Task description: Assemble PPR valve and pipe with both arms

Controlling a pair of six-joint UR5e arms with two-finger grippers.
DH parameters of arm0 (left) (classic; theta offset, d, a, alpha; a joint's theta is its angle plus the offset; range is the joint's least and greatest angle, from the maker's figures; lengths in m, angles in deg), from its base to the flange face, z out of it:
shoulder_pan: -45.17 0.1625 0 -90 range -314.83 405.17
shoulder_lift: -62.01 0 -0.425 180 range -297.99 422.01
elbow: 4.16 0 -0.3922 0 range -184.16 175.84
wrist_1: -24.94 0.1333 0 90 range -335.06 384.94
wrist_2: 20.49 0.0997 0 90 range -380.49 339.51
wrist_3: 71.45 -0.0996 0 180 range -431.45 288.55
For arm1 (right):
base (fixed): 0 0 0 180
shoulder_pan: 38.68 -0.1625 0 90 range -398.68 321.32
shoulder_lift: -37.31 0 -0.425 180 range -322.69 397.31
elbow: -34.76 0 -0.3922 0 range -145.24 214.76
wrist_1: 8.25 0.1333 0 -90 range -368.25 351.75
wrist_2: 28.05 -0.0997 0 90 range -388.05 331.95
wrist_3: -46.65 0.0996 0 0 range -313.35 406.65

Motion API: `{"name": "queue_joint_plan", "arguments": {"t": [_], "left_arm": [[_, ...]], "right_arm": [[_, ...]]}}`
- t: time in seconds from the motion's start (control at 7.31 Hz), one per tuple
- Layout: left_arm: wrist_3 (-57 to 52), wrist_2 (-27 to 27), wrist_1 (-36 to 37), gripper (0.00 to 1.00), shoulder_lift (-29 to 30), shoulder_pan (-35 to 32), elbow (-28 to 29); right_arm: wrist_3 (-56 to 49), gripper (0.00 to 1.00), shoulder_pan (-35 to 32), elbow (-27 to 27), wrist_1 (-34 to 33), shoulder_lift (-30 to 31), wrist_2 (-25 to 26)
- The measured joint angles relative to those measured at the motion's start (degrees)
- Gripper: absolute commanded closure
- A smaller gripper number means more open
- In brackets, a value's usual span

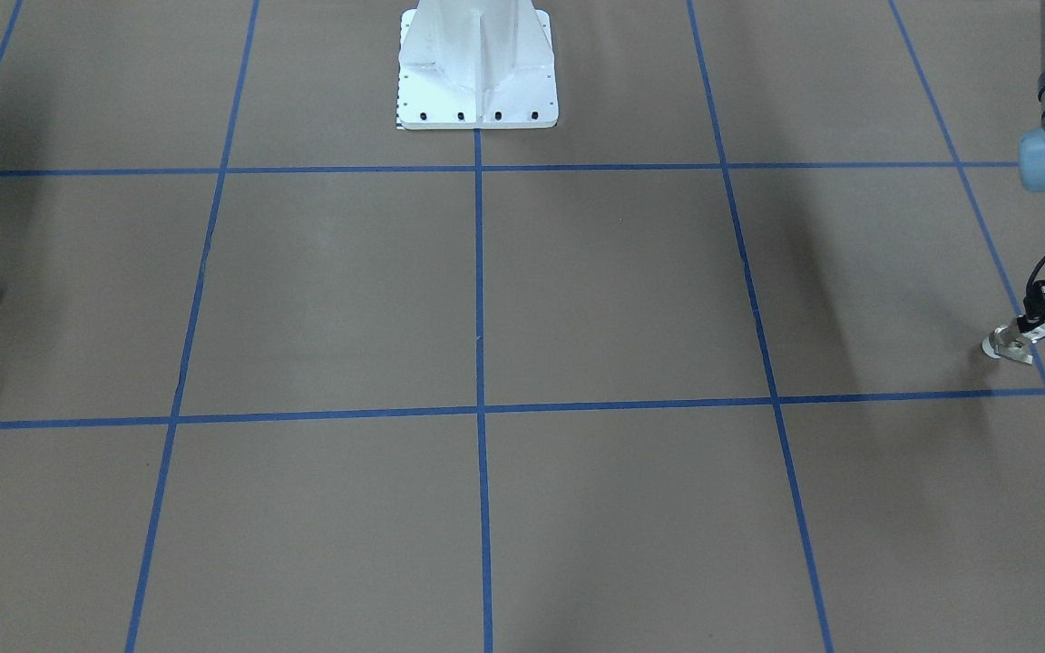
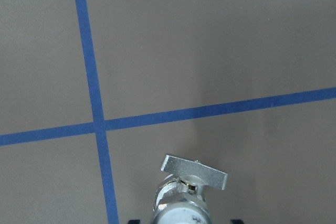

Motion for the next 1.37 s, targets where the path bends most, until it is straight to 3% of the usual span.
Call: {"name": "queue_joint_plan", "arguments": {"t": [0.27,0.68,0.82,1.09,1.37], "left_arm": [[0.4,-0.3,5.8,1.0,2.3,-1.2,-2.6],[15.1,-1.0,14.5,1.0,3.8,1.6,-18.5],[24.5,-0.7,15.9,1.0,5.5,6.8,-23.8],[43.6,5.8,22.2,1.0,15.7,20.7,-28.7],[55.6,13.9,30.7,1.0,30.1,33.0,-25.7]], "right_arm": [[0.6,0.0,0.0,0.1,0.0,0.0,-0.4],[0.7,0.0,0.0,0.1,0.0,0.0,-0.4],[0.7,0.0,0.0,0.1,0.0,0.0,-0.4],[0.8,0.0,0.1,0.1,0.0,0.0,-0.4],[0.8,0.0,0.4,0.1,0.0,0.0,-0.5]]}}
